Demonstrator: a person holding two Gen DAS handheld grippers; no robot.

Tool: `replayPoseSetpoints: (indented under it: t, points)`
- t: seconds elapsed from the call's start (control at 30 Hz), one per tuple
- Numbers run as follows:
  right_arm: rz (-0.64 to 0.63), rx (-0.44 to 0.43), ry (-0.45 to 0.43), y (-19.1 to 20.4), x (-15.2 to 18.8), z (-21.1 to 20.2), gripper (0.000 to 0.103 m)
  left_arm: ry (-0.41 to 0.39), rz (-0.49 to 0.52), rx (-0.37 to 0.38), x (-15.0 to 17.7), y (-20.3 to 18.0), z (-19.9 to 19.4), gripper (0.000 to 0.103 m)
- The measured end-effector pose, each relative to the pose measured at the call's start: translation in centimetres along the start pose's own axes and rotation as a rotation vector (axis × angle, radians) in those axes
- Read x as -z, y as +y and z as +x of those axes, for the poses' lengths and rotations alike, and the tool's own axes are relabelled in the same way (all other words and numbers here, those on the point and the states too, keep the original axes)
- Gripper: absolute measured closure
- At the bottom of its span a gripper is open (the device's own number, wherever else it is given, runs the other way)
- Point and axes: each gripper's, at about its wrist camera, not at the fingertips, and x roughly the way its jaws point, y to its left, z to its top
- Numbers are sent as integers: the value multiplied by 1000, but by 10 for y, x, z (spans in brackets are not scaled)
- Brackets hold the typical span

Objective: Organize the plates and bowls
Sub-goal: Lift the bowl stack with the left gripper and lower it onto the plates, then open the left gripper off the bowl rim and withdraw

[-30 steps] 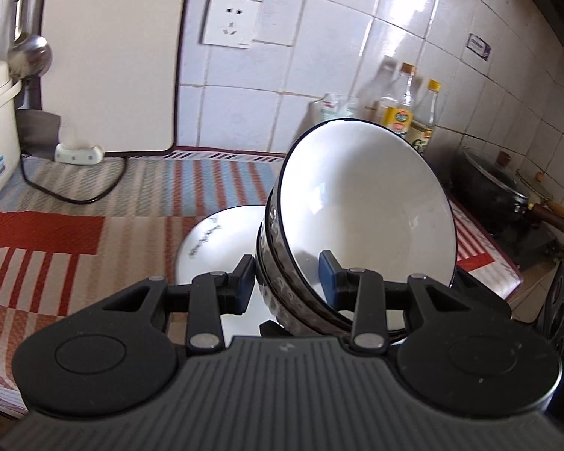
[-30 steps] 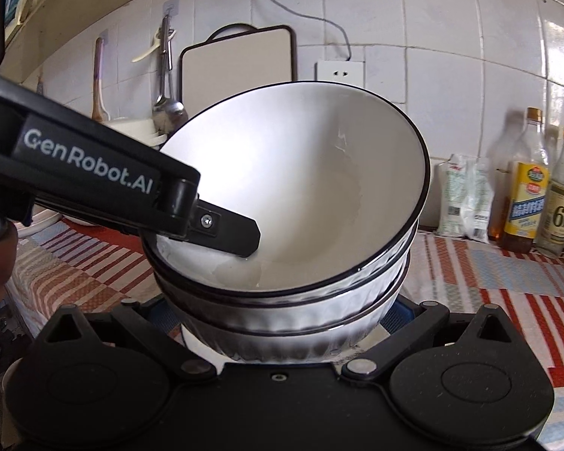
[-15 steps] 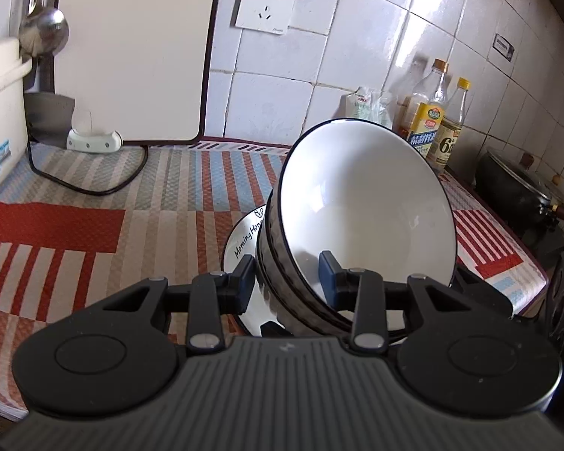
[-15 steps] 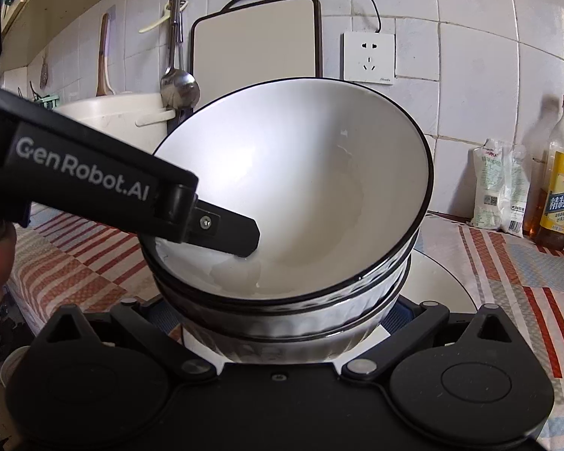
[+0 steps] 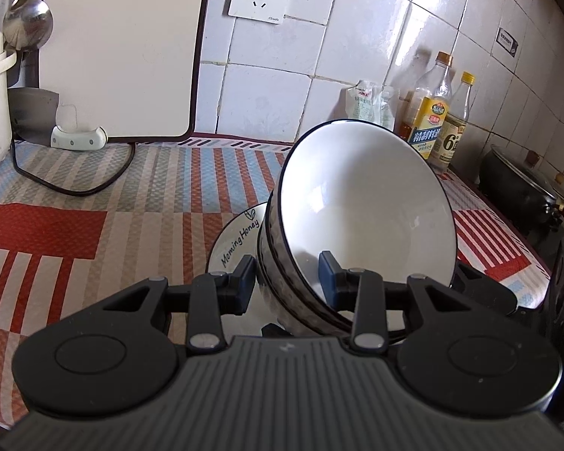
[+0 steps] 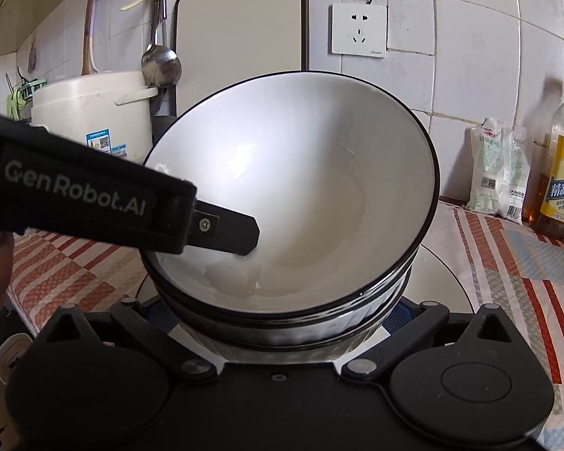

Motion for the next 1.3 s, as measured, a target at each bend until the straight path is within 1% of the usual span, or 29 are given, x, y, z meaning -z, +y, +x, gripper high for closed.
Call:
replayPoseSetpoints:
  t: [0.13,0.2,0.33,0.4,0.43,0.5,0.6,0.67,0.8,0.87,0.97,1.0,1.07,1.13,1.2,1.27,1.3]
  points:
    - [-14,19,35,-2,-2,4,0,-5,11,-1,3,-4,4,68]
    - [15,5,38,-6,-3,5,0,-14,21,-11,3,-6,5,68]
    - [14,24,40,-6,-1,6,0,-14,2,-2,3,-3,6,68]
    - [-29,40,52,-1,0,7,0,-15,-8,2,4,-1,8,68]
    - [-52,71,63,2,2,8,0,-17,-10,3,4,0,8,68]
    - [-84,103,43,7,6,8,0,-23,-4,-2,4,-1,8,69]
    - [-54,86,35,6,9,5,0,-39,27,-27,4,-6,7,70]
    - [-53,90,31,7,11,2,0,-38,29,-34,4,-7,8,70]
    - [-37,101,18,11,13,-10,0,-17,36,-43,0,-9,9,70]
    - [-19,119,-15,15,13,-22,0,-2,35,-46,-3,-10,10,70]
    - [-8,127,-31,16,11,-34,0,15,25,-51,-6,-9,10,68]
    - [-3,139,-30,16,11,-37,0,14,23,-52,-6,-8,8,67]
    - [9,159,-18,13,10,-39,0,-2,19,-57,-6,-8,4,61]
    - [31,174,-7,11,10,-43,0,-18,29,-56,-5,-9,-2,58]
    - [58,174,-1,7,10,-47,0,-40,29,-62,-3,-10,-9,50]
    - [79,175,0,4,12,-52,0,-57,29,-59,0,-10,-17,48]
    - [84,180,-2,3,13,-54,0,-63,25,-55,1,-11,-21,46]
